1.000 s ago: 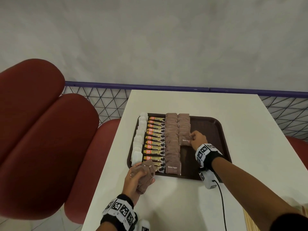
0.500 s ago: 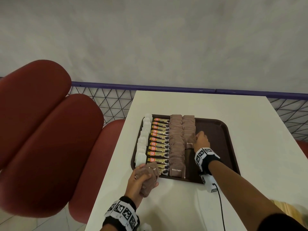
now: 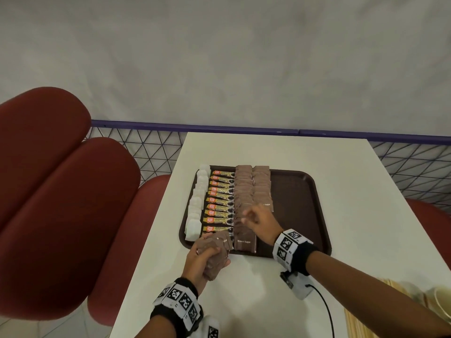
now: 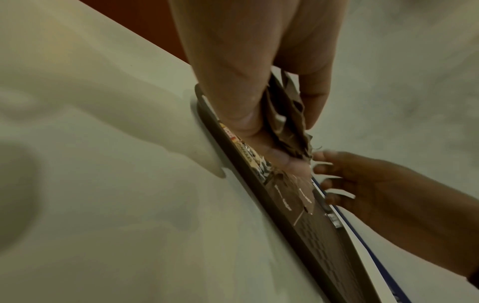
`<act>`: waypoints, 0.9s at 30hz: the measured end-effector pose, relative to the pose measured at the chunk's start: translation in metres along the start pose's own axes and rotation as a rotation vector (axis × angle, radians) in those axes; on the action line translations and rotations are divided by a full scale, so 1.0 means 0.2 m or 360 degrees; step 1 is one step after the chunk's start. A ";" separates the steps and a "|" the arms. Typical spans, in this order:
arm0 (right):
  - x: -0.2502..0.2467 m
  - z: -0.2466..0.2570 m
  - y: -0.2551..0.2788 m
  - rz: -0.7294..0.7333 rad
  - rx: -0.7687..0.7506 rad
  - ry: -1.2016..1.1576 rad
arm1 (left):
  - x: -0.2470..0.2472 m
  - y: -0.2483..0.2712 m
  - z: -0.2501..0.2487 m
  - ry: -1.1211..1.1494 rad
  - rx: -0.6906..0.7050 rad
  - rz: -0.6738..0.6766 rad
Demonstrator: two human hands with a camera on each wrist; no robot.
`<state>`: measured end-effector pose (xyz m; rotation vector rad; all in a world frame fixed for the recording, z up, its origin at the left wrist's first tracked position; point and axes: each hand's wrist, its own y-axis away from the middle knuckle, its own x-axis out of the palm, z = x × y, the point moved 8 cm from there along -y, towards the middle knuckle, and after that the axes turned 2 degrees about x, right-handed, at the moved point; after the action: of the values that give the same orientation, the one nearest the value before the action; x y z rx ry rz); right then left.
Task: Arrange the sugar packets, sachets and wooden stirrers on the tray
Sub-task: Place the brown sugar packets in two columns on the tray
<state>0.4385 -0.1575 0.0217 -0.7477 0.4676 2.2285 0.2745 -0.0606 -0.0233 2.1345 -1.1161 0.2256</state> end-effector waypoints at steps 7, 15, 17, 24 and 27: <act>0.21 0.08 0.11 0.0400 -0.0047 -0.0193 | 0.07 0.03 0.01 -0.0049 0.0018 0.0021; 0.17 0.01 0.12 0.0333 0.0176 -0.0603 | 0.04 0.05 0.01 -0.0049 0.0035 -0.0011; 0.16 -0.01 0.14 0.0338 0.0210 -0.0636 | 0.07 0.07 0.00 -0.0061 0.0035 0.0016; -0.17 -0.22 0.07 -0.0276 0.0527 -0.0263 | 0.06 0.07 -0.02 -0.0024 0.0060 0.0080; -0.28 -0.32 0.04 -0.0413 0.0692 -0.0153 | 0.03 0.06 -0.01 0.0020 0.0018 0.0104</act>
<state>0.4871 -0.2254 0.0096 -0.4407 0.7328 1.8244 0.2696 -0.0676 -0.0122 2.1055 -1.1811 0.2762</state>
